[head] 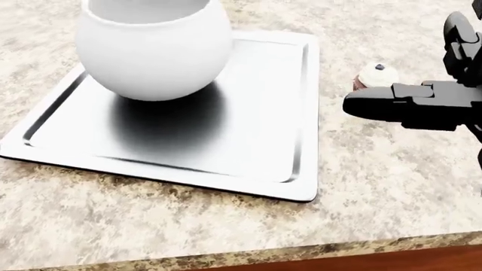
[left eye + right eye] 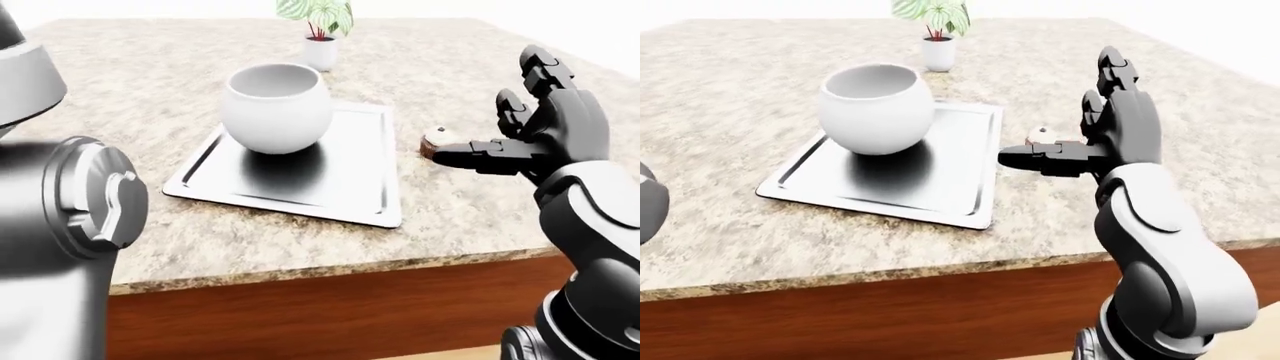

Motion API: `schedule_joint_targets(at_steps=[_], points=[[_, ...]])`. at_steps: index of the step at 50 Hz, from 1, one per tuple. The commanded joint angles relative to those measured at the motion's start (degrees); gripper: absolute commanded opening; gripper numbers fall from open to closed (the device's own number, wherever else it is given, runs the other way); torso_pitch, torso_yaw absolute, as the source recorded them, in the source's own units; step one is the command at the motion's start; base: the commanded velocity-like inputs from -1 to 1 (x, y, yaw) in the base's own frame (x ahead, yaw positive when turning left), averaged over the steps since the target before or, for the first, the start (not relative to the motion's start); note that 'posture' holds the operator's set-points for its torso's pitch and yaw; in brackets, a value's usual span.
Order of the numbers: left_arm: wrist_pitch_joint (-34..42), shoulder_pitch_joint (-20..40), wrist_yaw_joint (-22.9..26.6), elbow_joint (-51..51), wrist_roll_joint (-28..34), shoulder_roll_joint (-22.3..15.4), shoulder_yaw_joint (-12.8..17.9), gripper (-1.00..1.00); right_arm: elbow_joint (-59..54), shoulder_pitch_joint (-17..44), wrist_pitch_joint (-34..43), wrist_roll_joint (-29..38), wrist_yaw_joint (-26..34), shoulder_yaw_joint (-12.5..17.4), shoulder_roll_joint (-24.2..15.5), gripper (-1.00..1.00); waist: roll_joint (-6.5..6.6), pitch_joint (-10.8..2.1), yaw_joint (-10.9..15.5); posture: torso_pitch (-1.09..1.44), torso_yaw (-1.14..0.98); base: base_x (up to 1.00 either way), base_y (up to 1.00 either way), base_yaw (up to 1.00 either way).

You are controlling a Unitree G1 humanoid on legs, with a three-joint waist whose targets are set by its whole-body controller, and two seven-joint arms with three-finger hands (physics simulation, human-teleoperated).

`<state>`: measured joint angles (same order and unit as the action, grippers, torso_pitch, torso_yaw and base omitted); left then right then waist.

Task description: Pick up the bowl with cake and place it on the tray. Pick up the cupcake and place it on the tray.

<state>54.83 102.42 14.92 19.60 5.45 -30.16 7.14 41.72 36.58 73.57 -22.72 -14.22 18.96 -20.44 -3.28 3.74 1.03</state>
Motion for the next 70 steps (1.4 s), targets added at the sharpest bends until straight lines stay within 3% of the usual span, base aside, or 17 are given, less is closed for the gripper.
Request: schedule_joint_targets(at_steps=[1, 10, 12, 13, 14, 25, 29, 34, 41, 43, 47, 50, 52, 56, 62, 65, 70], points=[[-0.53, 0.78, -0.3, -0.86, 0.23, -0.91, 0.67, 1.0, 1.08, 1.86, -1.58, -0.05, 0.28, -0.19, -0.65, 1.0, -1.02, -1.04, 0.43, 0.0, 0.0, 0.3, -0.01, 0.0], [-1.09, -0.16, -0.57, -0.7, -0.29, -1.85, 1.2, 1.0, 0.2, 1.04, -2.51, 1.29, 0.49, -1.62, -0.26, 1.0, 1.64, -0.58, -0.59, 0.0, 0.0, 0.23, -0.01, 0.0], [-1.13, -0.11, -0.73, -0.64, -0.4, -1.84, 1.15, 1.0, 0.09, 1.29, -2.26, 1.61, 0.6, -1.81, -0.3, 1.0, 3.79, -1.13, -1.16, 0.0, 0.0, 0.0, 0.0, 0.0], [-1.26, -0.2, -0.73, -0.61, -0.42, -1.76, 1.03, 1.0, 0.1, 1.28, -2.22, 1.77, 0.68, -1.82, -0.3, 1.0, 3.28, -1.28, -1.82, 0.0, 0.0, 0.0, 0.0, 0.0], [-1.38, -0.13, -0.77, -0.43, -0.44, -1.76, 1.05, 1.0, 0.14, 1.31, -2.11, 1.9, 0.77, -1.79, -0.32, 1.0, 2.56, -0.64, -1.44, 0.0, 0.0, 0.0, 0.0, 0.0], [0.33, -2.07, -0.3, -3.57, -0.36, -1.17, 0.67, 1.0, 0.52, 1.58, -1.19, 2.84, 1.85, -1.03, -0.28, 1.0, 1.77, -0.87, -1.21, 0.0, 0.0, 0.0, 0.0, 0.0], [0.12, -1.43, -0.34, -2.86, -0.2, -1.24, 0.78, 1.0, 0.57, 3.17, 0.81, 1.51, 2.36, 1.4, 0.38, 1.0, 1.52, -0.93, -1.03, 0.0, 0.0, 0.0, 0.0, 0.0], [0.2, -1.57, -0.43, -2.96, -0.24, -1.14, 0.89, 1.0, -0.33, 4.35, 2.03, 1.35, 2.43, 1.69, -1.99, 1.0, 1.26, -0.62, -0.73, 0.0, 0.0, 0.0, 0.0, 0.0], [-0.63, -2.82, -0.7, -2.85, -0.14, -1.23, 1.08, 1.0, -6.5, 7.7, 4.09, 1.12, 6.42, 2.28, -9.06, 1.0, 0.87, -0.17, -0.49, 0.0, 0.0, 0.0, 0.0, 0.0], [-0.34, -2.47, -0.56, -2.85, -0.2, -1.4, 1.0, 1.0, -8.84, 7.45, 4.11, 1.28, 9.44, 2.45, -13.16, 1.0, 0.73, -0.1, -0.47, 0.0, 0.0, 0.0, 0.0, 0.0], [-0.59, -2.15, -0.63, -2.44, -0.22, -1.56, 1.02, 1.0, -11.67, 0.59, -0.08, 2.83, 16.72, 6.65, -20.46, 1.0, 0.18, 0.01, -0.23, 0.0, 0.0, 0.0, 0.0, 0.0], [-0.34, -2.08, -0.87, -2.74, -0.26, -1.11, 0.85, 1.0, -14.1, -3.63, -3.63, 4.85, 20.83, 7.86, -23.01, 1.0, -0.25, 0.21, -0.11, 0.0, 0.0, 0.0, 0.0, 0.0], [-0.16, -1.81, -0.8, -2.75, -0.22, -1.15, 0.82, 1.0, -15.85, -4.68, -4.83, 5.62, 23.15, 9.12, -23.46, 1.0, -0.44, 0.22, -0.14, 0.0, 0.0, 0.0, 0.0, 0.0], [-0.37, -2.02, -0.72, -2.59, -0.23, -1.38, 1.06, 1.0, -18.32, -6.63, -7.57, 8.36, 25.78, 8.07, -22.49, 1.0, -0.64, 0.12, -0.35, 0.0, 0.0, 0.0, 0.0, 0.0], [-0.8, -1.8, -0.64, -1.99, -0.26, -1.76, 1.05, 1.0, -22.75, -6.06, -10.48, 11.95, 26.69, 7.03, -18.95, 1.0, -0.41, -0.38, -0.54, 0.0, 0.0, 0.0, 0.0, 0.0], [-0.56, -1.78, -0.74, -2.22, -0.3, -1.75, 1.14, 1.0, -26.56, -5.09, -11.97, 11.87, 26.71, 8.17, -16.66, 1.0, -0.32, -0.6, -0.57, 0.0, 0.0, 0.0, 0.0, 0.0], [-0.97, -1.97, -0.74, -1.94, -0.32, -1.9, 1.14, 1.0, -31.73, -2.64, -13.85, 11.73, 25.76, 6.98, -15.56, 1.0, -0.26, -0.91, -0.51, 0.0, 0.0, 0.0, 0.0, 0.0]])
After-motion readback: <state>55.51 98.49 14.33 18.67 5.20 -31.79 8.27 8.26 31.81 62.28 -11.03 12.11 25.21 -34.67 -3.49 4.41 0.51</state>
